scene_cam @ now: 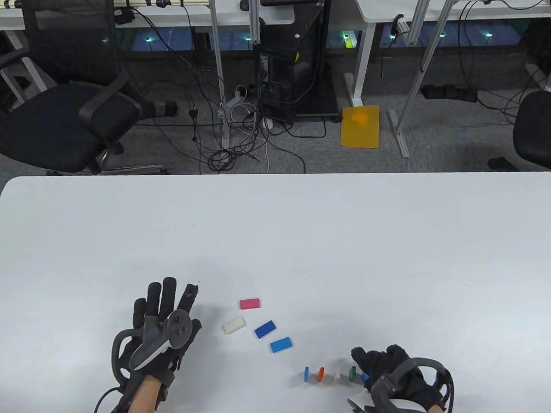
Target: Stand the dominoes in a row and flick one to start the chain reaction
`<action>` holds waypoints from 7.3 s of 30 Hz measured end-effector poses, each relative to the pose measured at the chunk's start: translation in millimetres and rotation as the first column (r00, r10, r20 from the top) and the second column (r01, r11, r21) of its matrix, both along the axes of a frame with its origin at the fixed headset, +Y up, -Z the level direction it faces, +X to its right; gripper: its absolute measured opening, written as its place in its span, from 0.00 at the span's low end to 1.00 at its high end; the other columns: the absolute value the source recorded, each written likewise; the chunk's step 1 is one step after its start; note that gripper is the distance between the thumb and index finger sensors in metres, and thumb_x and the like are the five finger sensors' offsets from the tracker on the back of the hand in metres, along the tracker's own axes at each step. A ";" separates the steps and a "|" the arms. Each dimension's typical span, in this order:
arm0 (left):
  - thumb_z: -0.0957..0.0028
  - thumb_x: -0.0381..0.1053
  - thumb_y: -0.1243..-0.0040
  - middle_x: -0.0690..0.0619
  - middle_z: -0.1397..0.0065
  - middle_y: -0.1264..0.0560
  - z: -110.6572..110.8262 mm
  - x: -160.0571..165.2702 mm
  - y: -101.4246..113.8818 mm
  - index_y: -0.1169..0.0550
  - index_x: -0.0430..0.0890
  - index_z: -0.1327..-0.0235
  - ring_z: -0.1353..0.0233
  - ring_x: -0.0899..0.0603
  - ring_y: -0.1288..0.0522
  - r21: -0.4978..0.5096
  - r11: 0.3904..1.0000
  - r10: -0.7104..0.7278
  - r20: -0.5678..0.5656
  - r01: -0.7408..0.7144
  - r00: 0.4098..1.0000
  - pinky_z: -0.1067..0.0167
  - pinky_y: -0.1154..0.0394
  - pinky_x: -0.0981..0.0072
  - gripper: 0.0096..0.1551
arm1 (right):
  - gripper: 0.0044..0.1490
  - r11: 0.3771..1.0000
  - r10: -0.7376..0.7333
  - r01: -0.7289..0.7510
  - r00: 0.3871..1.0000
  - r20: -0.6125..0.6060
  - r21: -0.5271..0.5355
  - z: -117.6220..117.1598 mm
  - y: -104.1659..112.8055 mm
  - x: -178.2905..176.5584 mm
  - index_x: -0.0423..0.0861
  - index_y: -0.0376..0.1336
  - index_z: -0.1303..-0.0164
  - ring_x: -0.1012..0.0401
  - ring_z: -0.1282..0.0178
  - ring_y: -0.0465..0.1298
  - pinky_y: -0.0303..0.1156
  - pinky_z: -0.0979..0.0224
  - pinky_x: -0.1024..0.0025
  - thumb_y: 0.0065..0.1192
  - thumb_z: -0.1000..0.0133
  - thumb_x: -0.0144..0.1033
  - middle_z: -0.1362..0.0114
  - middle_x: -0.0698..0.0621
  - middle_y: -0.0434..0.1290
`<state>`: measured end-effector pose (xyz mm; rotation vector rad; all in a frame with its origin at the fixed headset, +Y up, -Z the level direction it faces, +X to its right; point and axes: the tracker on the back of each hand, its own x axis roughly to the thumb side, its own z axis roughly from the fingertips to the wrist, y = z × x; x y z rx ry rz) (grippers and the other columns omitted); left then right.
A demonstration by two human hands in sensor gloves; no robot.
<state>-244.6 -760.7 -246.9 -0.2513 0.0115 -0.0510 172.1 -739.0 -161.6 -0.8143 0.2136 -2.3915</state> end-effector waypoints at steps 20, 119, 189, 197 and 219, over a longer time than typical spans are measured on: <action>0.53 0.75 0.78 0.59 0.17 0.78 0.6 0.6 0.6 0.70 0.73 0.25 0.16 0.42 0.76 -0.002 1.000 -0.006 0.000 0.006 1.000 0.23 0.69 0.40 0.43 | 0.49 1.000 -0.001 0.001 1.000 0.014 -0.001 0.9 -0.3 1.0 0.47 0.59 0.34 0.76 0.62 0.83 0.76 0.40 0.61 0.56 0.65 0.59 0.42 0.62 0.78; 0.68 0.64 0.33 0.65 0.47 0.14 7.8 244.9 -1.2 0.22 0.60 0.41 0.46 0.56 0.17 0.335 0.894 -0.436 0.504 0.296 0.746 0.28 0.31 0.53 0.36 | 0.66 0.972 -0.208 0.137 0.873 0.441 0.189 -36.6 -5.9 86.7 0.38 0.39 0.20 0.42 0.22 0.68 0.55 0.26 0.33 0.43 0.63 0.65 0.16 0.32 0.50; 0.63 0.64 0.38 0.64 0.42 0.18 69.7 197.5 15.2 0.32 0.46 0.27 0.52 0.59 0.18 0.291 0.936 -0.059 0.683 -0.197 0.728 0.46 0.21 0.59 0.48 | 0.66 0.985 -0.162 0.118 0.876 0.455 0.124 -38.2 -11.1 85.7 0.38 0.36 0.21 0.37 0.21 0.65 0.56 0.26 0.33 0.45 0.63 0.63 0.16 0.34 0.49; 0.63 0.65 0.39 0.64 0.42 0.18 68.8 195.7 15.2 0.32 0.47 0.27 0.52 0.58 0.18 0.273 0.940 -0.041 0.681 -0.203 0.731 0.46 0.21 0.59 0.48 | 0.66 0.986 -0.155 0.111 0.879 0.451 0.123 -37.9 -11.6 85.0 0.38 0.36 0.21 0.37 0.21 0.65 0.56 0.26 0.33 0.45 0.63 0.63 0.16 0.34 0.49; 0.63 0.66 0.39 0.64 0.43 0.17 70.5 196.0 15.2 0.30 0.48 0.28 0.53 0.59 0.17 0.293 0.934 -0.057 0.691 -0.206 0.721 0.48 0.21 0.60 0.47 | 0.65 0.987 -0.150 0.107 0.885 0.441 0.121 -37.1 -12.0 83.3 0.38 0.37 0.21 0.38 0.21 0.66 0.56 0.26 0.33 0.46 0.63 0.63 0.16 0.35 0.50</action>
